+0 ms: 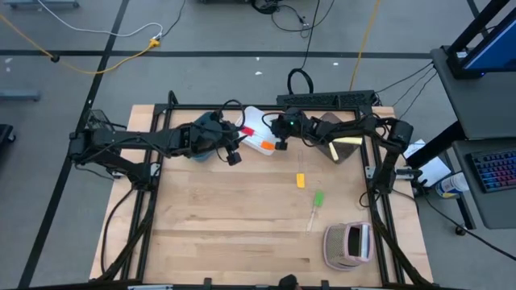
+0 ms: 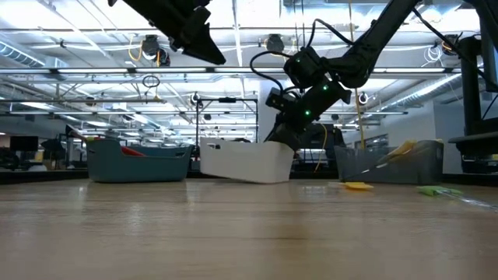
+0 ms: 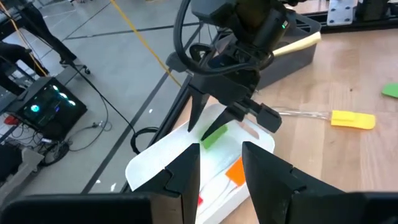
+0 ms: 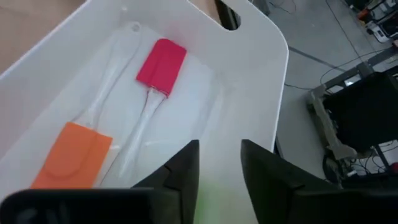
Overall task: Pick & Place Kitchen Items
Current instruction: Put the yellow spatula into the white bin
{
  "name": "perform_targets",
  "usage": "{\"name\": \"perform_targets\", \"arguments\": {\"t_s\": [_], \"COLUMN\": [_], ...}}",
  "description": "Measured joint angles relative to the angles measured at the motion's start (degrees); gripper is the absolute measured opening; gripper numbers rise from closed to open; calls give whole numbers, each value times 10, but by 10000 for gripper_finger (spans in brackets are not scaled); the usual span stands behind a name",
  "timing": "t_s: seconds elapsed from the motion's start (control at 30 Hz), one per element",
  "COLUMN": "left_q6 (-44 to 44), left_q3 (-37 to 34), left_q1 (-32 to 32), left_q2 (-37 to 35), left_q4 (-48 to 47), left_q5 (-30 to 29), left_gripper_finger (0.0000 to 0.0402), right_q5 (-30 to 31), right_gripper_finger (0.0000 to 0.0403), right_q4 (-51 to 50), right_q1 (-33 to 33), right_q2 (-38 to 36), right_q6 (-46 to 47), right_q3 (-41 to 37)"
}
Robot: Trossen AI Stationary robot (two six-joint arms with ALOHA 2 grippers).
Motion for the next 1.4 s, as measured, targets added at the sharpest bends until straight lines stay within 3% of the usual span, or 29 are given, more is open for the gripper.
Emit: {"name": "perform_targets", "arguments": {"t_s": [0.3,0.6,0.87,1.13,1.3,1.4], "left_q6": [-8,-18,-26,-45,-61,-79], "left_q3": [0,0,0,0,0,0], "left_q1": [0,0,0,0,0,0], "left_q2": [0,0,0,0,0,0], "left_q4": [-9,-20,-20,-26,-28,-28], "left_q5": [0,0,0,1,1,1], "left_gripper_finger": [122,122,122,122,122,122], "right_q5": [-1,0,-1,-1,0,9], "right_gripper_finger": [150,180,180,181,181,181], "right_q4": [41,25,-134,-350,-429,-427], "right_q1": [8,57,100,147,180,197], "right_q2": [0,-67,-165,-224,-228,-228], "right_q6": [0,35,227,255,420,520], "right_q3": [-2,-1,-2,-2,-2,-18]}}
